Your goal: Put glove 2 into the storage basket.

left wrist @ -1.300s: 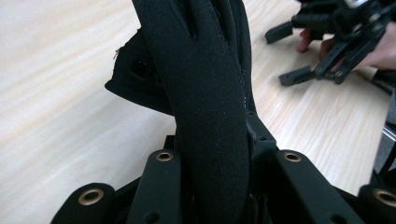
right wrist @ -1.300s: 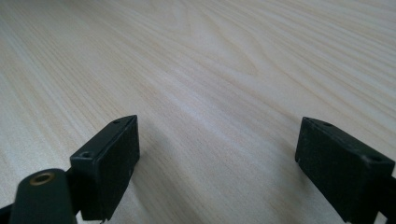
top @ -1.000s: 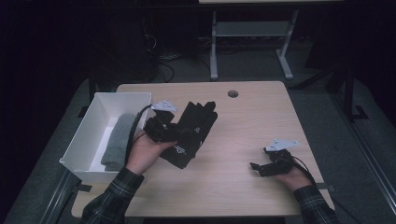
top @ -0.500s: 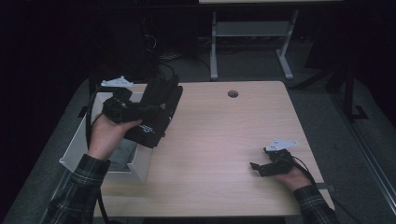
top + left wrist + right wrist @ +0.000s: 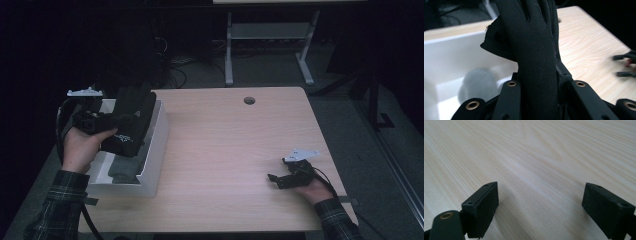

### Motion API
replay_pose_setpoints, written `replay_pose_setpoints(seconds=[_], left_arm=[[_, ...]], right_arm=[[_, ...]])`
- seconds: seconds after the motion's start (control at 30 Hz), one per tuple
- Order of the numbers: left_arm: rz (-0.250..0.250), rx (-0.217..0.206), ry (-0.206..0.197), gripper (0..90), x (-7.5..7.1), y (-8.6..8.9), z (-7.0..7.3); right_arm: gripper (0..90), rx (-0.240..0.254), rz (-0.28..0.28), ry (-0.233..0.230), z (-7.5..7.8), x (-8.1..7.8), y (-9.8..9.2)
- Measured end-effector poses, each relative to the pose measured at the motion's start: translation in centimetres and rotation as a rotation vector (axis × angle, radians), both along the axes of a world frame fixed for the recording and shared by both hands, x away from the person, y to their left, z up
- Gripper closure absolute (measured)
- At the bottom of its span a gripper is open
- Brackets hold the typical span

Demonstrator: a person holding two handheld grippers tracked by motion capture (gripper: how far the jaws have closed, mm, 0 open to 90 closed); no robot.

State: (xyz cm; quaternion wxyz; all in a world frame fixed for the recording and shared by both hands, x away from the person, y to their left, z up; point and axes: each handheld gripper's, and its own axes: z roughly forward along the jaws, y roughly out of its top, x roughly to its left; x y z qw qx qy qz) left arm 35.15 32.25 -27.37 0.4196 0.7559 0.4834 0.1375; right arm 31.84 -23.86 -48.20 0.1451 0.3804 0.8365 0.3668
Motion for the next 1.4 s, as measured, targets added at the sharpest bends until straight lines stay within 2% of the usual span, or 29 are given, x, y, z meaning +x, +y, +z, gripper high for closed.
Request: replay_pose_setpoints(seconds=[0.07,0.13,0.17,0.3,0.33,0.4,0.63,0.73,0.83,0.9,0.93,1.07,1.1,1.13,1.3,1.4], left_arm=[[0.022,0.003,0.021,71.5,0.2,0.6,-1.0],[0.048,0.004,0.062,71.5,0.8,1.4,-2.7],[0.048,0.004,0.062,71.4,0.8,1.4,-2.7],[0.079,0.000,0.109,71.4,1.5,2.4,-4.8],[0.079,0.000,0.109,71.4,1.5,2.4,-4.8],[0.084,0.006,0.138,71.4,1.8,2.5,-5.8],[0.101,0.011,0.199,71.0,2.7,2.6,-8.6],[0.106,0.028,0.225,70.2,3.1,2.7,-9.6],[0.113,0.044,0.232,69.5,3.3,2.9,-10.1],[0.121,0.078,0.229,67.3,3.3,2.8,-10.3],[0.132,0.104,0.226,61.1,3.3,2.8,-10.4],[0.162,0.131,0.218,51.2,3.5,2.8,-10.5],[0.173,0.152,0.208,43.8,3.6,2.9,-10.5],[0.180,0.160,0.202,41.6,3.6,2.9,-10.4],[0.201,0.169,0.177,32.9,3.7,3.2,-9.7],[0.201,0.171,0.150,29.2,3.6,3.4,-8.7]], right_arm=[[13.5,-0.001,0.000,0.001,0.0,0.0,0.0],[13.5,-0.001,-0.001,0.001,0.0,0.0,0.0],[13.5,-0.001,-0.001,0.001,0.0,0.0,0.0],[13.5,-0.002,-0.001,0.001,0.0,0.0,0.0],[13.5,-0.002,-0.001,0.001,0.0,0.0,0.0],[13.6,-0.004,0.000,0.000,0.0,0.0,0.0],[13.6,-0.002,-0.003,0.001,0.0,0.0,0.0],[13.6,-0.002,-0.003,0.000,0.0,0.0,0.0],[13.6,-0.002,-0.003,0.000,0.0,0.0,0.0],[13.6,-0.002,-0.003,0.000,0.0,0.0,0.0],[13.6,-0.002,-0.003,0.000,0.0,0.0,0.0],[13.6,-0.003,-0.003,0.000,0.0,0.0,0.0],[13.6,-0.003,-0.003,0.000,0.0,0.0,0.0],[13.6,-0.002,-0.003,0.000,0.0,0.0,0.0],[13.6,-0.002,-0.003,0.000,0.0,0.0,0.0],[13.6,-0.002,-0.003,-0.001,0.0,0.0,0.0]])
